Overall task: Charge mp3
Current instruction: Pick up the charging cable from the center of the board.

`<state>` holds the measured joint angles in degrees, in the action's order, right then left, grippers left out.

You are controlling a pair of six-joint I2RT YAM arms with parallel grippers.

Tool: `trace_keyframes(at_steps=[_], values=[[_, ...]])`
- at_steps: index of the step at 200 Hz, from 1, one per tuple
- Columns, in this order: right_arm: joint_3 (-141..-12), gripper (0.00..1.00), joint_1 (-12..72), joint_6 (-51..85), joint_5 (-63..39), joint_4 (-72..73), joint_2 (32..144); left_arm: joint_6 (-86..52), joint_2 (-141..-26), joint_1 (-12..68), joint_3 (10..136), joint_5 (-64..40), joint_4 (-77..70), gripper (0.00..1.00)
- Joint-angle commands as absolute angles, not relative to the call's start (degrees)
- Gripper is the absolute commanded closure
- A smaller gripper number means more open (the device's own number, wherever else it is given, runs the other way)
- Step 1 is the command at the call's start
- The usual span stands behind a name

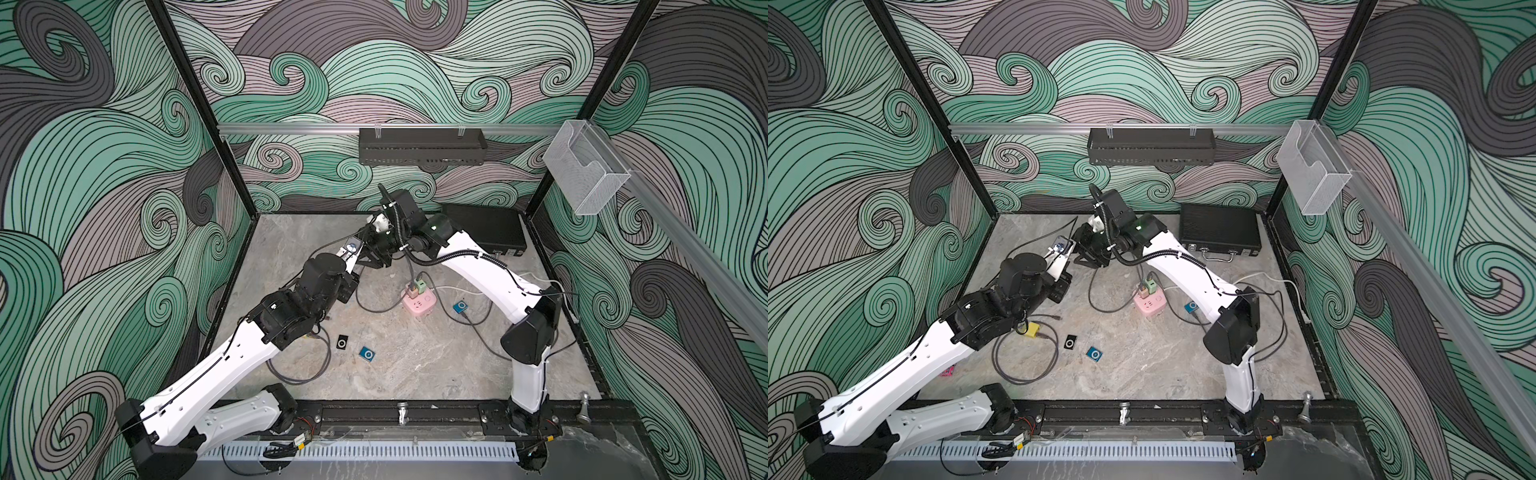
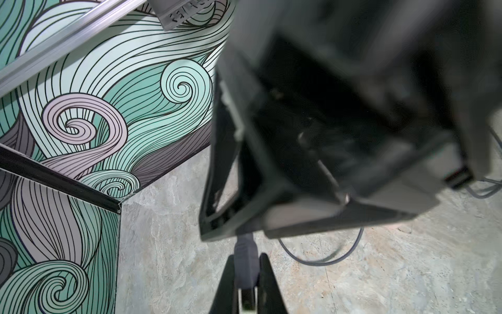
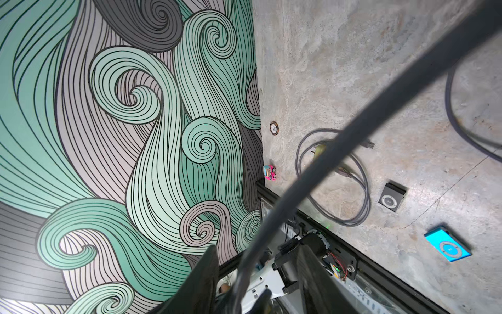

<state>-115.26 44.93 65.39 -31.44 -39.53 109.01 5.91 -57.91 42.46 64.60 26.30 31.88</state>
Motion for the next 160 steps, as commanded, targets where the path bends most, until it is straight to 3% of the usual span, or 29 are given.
trace_keyframes(at_steps=[1, 24, 57, 79, 160], values=[[-106.41, 0.45, 43.77, 63.49, -29.47, -31.24, 100.23, -0.76, -56.68, 39.47, 68.59, 21.84, 38.21, 1.00], [-89.99, 0.35, 42.33, 63.45, -26.23, -14.58, 88.94, -5.59, -54.82, 34.70, 69.09, 14.89, 40.14, 1.00], [-79.01, 0.32, 43.19, 51.83, -20.06, -9.45, 76.31, -12.43, -54.67, 29.55, 73.82, 3.86, 44.90, 1.00], [-67.96, 0.27, 43.97, 50.89, -19.75, 3.42, 70.53, -17.79, -55.14, 28.17, 78.08, -3.04, 47.55, 1.00], [-56.78, 0.27, 47.08, 65.10, -26.33, 53.39, 83.20, -36.11, -53.94, 23.56, 77.22, -24.83, 40.42, 1.00]])
